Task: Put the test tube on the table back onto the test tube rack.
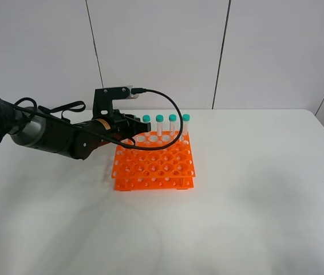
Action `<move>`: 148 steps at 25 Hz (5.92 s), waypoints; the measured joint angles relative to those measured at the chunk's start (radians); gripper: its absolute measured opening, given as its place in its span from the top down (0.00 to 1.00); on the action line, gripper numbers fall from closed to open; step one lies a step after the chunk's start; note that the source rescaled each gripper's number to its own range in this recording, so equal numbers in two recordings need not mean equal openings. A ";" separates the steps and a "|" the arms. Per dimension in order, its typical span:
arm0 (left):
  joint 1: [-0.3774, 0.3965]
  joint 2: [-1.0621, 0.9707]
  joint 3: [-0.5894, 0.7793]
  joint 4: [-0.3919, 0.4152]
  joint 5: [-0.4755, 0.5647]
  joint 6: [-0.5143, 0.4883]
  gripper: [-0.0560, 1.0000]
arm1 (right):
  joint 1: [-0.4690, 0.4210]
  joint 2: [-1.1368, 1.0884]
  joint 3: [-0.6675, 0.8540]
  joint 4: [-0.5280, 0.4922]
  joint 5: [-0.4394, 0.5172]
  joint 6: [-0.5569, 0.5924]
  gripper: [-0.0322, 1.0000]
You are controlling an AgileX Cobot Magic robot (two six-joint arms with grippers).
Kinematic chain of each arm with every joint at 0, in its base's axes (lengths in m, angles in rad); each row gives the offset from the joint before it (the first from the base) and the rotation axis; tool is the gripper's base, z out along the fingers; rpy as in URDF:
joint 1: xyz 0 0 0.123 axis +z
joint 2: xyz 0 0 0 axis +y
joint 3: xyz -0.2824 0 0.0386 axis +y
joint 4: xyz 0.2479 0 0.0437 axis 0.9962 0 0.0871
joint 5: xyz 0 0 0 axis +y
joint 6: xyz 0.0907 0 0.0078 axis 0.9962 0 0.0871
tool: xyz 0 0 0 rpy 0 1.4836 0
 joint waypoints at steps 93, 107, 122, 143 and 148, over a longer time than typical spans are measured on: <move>0.185 -0.553 0.070 0.197 0.394 -0.003 0.77 | 0.000 0.000 0.000 0.001 0.000 0.000 0.00; 0.422 -0.680 0.071 -0.169 0.819 0.413 0.77 | 0.000 0.000 0.000 0.001 0.000 0.000 0.00; 0.422 -1.226 0.328 -0.223 1.028 0.423 0.77 | 0.000 0.000 0.000 0.001 0.000 0.000 0.00; 0.422 -1.854 0.395 0.004 1.645 0.166 0.77 | 0.000 0.000 0.000 0.001 0.000 0.000 0.00; 0.422 -1.942 0.395 0.046 1.697 0.112 0.77 | 0.000 0.000 0.000 0.001 0.000 0.000 0.00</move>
